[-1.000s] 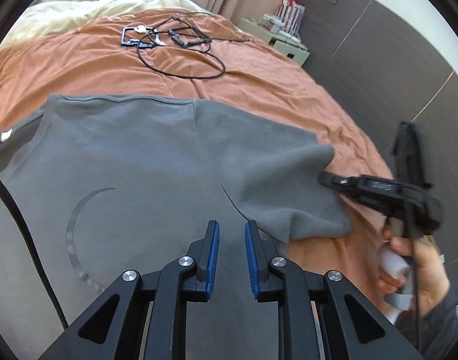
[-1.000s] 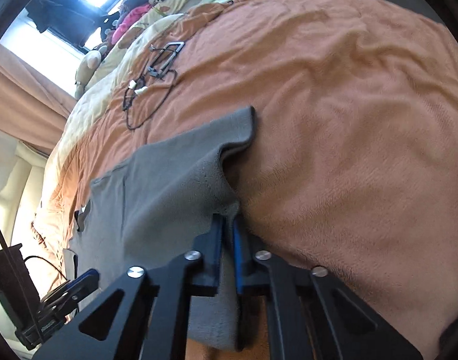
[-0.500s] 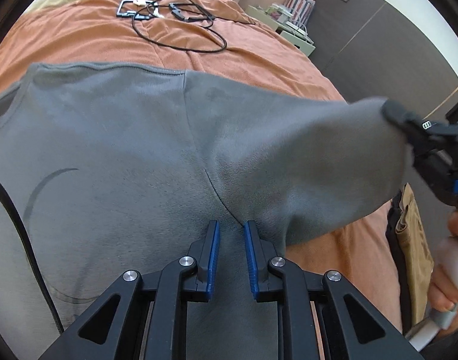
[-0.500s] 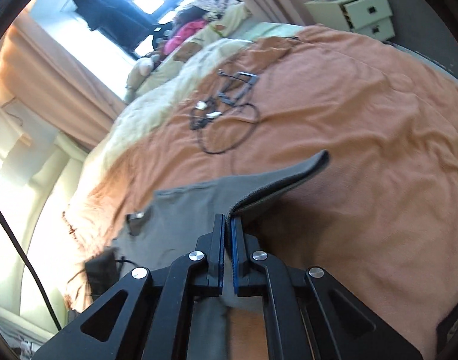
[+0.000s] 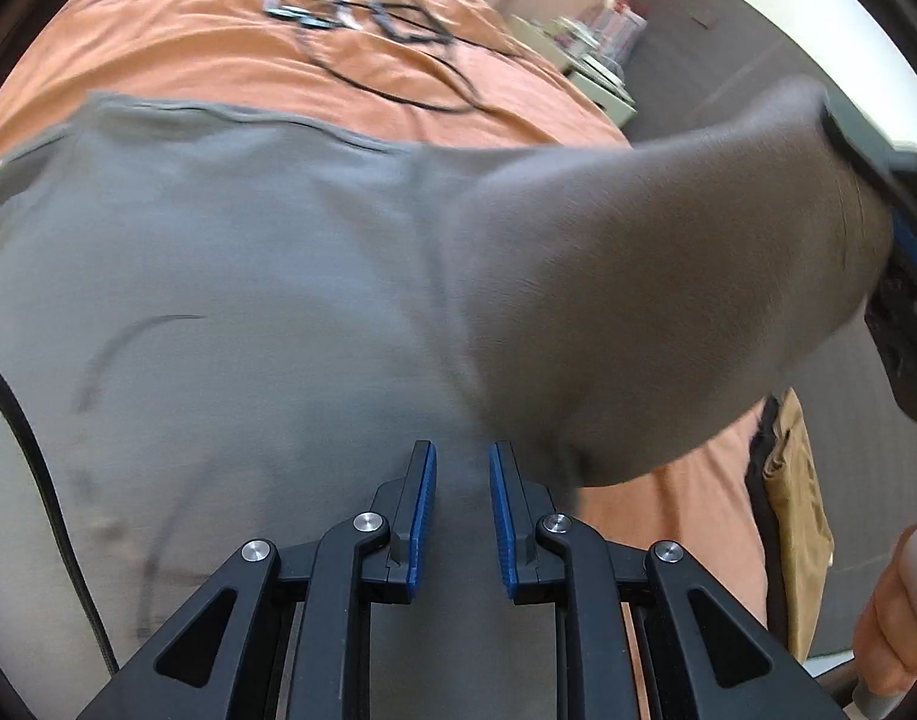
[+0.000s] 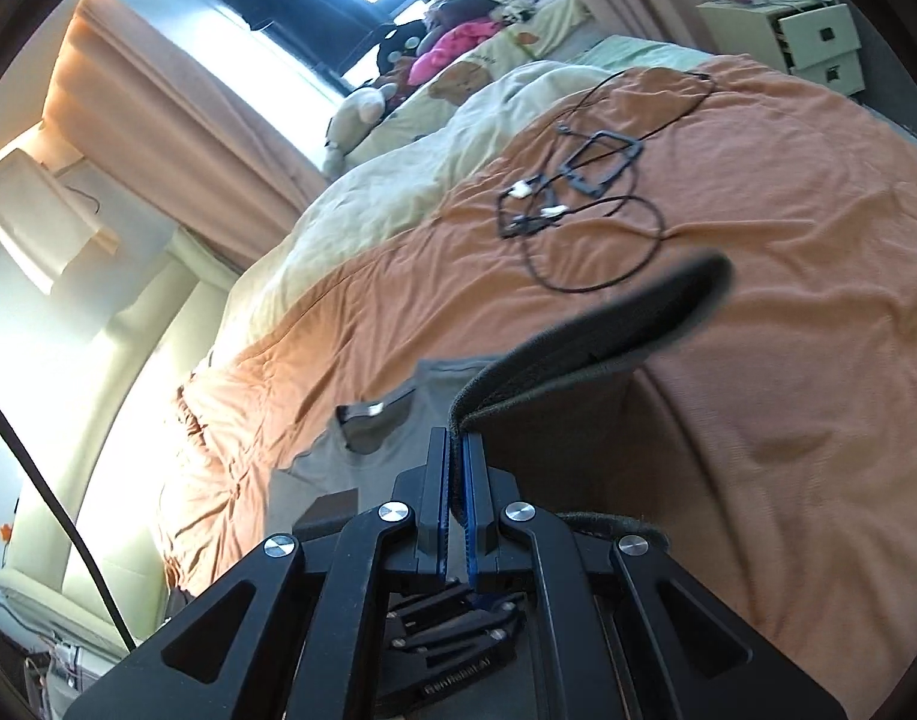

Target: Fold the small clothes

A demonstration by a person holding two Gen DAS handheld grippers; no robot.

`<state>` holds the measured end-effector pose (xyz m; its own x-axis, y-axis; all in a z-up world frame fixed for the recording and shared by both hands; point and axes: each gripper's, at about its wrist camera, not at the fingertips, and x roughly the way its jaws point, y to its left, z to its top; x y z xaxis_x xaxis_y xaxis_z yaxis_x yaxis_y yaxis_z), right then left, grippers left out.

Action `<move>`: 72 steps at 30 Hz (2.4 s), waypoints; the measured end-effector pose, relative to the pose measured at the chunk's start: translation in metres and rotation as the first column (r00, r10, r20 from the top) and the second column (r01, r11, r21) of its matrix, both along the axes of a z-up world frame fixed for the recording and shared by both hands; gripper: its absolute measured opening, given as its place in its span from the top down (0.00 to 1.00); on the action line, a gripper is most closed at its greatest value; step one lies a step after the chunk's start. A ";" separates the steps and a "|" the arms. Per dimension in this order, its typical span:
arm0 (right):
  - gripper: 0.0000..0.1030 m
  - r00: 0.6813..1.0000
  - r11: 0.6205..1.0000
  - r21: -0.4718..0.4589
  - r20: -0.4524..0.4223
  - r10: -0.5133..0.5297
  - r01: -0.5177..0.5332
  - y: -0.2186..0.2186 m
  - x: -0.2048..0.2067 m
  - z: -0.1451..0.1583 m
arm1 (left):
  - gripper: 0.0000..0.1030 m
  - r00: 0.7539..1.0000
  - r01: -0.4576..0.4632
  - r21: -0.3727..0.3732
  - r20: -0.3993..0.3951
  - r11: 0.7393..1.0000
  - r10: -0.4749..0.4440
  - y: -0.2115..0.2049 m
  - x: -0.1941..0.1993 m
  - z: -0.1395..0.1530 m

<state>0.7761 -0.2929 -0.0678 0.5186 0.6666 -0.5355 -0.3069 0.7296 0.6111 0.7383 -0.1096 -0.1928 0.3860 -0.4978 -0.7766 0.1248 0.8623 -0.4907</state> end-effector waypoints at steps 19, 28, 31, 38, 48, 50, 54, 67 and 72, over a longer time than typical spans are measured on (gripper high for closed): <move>0.98 0.985 0.984 -0.146 -0.149 0.084 -0.106 0.120 0.016 -0.045 | 0.82 0.979 -0.206 0.115 0.025 0.972 0.204 0.124 -0.019 0.028; 0.00 0.993 0.991 -0.123 -0.113 0.031 -0.045 0.103 0.017 -0.047 | 0.82 0.984 -0.178 0.134 0.016 0.975 0.177 0.119 -0.015 0.025; 0.00 0.993 0.991 -0.137 -0.117 -0.012 -0.004 0.091 0.015 -0.053 | 0.79 0.990 -0.142 0.126 0.031 0.982 0.140 0.110 -0.012 0.025; 0.00 0.988 0.993 -0.112 -0.141 -0.065 0.050 0.062 0.002 -0.077 | 0.78 0.997 -0.080 0.098 0.002 0.992 0.080 0.087 -0.010 0.009; 0.39 0.972 0.985 -0.142 -0.200 -0.126 0.099 0.036 -0.007 -0.094 | 0.62 0.998 -0.054 0.079 -0.013 0.995 0.055 0.074 -0.013 -0.003; 0.52 0.970 0.983 -0.159 -0.206 -0.126 0.094 0.035 -0.010 -0.095 | 0.56 0.998 -0.056 0.089 -0.001 0.994 0.056 0.073 -0.014 -0.002; 0.66 0.968 0.978 -0.194 -0.219 -0.124 0.081 0.034 -0.015 -0.096 | 0.62 0.999 -0.053 0.147 0.013 0.988 0.052 0.068 -0.013 -0.006; 0.80 0.969 0.960 -0.265 -0.202 -0.145 0.088 0.030 -0.022 -0.089 | 0.96 1.000 -0.012 0.180 -0.017 0.984 0.016 0.073 -0.038 0.005; 0.79 0.971 0.962 -0.258 -0.191 -0.145 0.092 0.033 -0.023 -0.079 | 0.96 0.998 -0.039 0.240 -0.040 0.970 0.050 0.078 -0.035 0.008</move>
